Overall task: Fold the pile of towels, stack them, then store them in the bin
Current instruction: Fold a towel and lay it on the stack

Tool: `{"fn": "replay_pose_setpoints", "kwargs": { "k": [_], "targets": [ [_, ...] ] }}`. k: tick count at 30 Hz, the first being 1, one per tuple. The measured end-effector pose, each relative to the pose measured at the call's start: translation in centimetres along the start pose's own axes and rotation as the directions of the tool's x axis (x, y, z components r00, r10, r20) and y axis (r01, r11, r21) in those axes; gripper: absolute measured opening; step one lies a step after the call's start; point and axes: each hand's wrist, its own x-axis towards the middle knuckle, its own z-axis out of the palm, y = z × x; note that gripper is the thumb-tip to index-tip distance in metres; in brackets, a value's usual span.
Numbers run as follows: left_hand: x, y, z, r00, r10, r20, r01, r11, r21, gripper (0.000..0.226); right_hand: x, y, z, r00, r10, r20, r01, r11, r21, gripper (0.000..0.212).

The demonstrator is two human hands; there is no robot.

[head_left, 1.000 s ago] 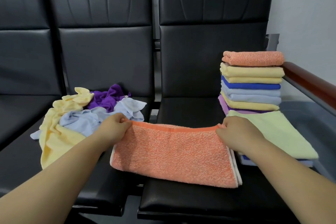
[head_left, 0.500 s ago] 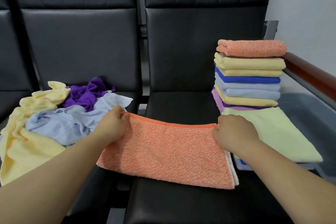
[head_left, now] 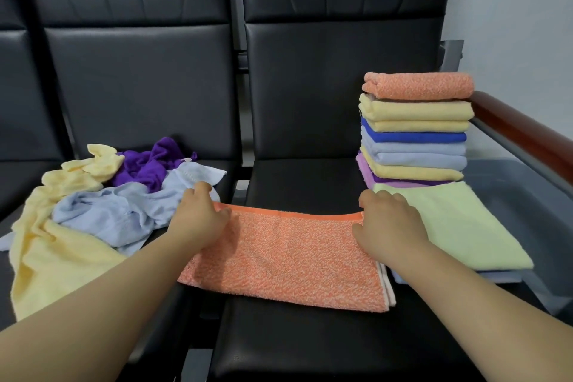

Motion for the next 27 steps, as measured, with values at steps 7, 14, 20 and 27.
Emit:
{"fn": "replay_pose_setpoints", "kwargs": {
  "k": [7, 14, 20, 27],
  "targets": [
    [-4.9, 4.1, 0.1, 0.938, 0.229, 0.260, -0.256, 0.964, 0.075, 0.022, -1.5, -2.3, 1.2, 0.935, -0.324, 0.144, 0.293, 0.935, 0.202, 0.019],
    [-7.2, 6.1, 3.2, 0.852, 0.368, 0.371, -0.453, 0.875, 0.170, 0.023, -2.1, -2.3, 1.9, 0.937, -0.280, 0.207, 0.252, 0.956, 0.153, 0.024],
    [-5.5, 7.3, 4.3, 0.765, 0.403, 0.502, -0.577, 0.775, 0.258, 0.045, -3.3, -2.1, 1.0, 0.927, -0.246, 0.283, 0.193, 0.960, 0.202, 0.015],
    [-5.0, 7.2, 5.3, 0.820, 0.341, 0.460, -0.516, 0.788, 0.337, 0.053, -4.3, -2.0, 0.9, 0.903, -0.295, 0.314, 0.183, 0.922, 0.341, 0.016]
  ]
}}
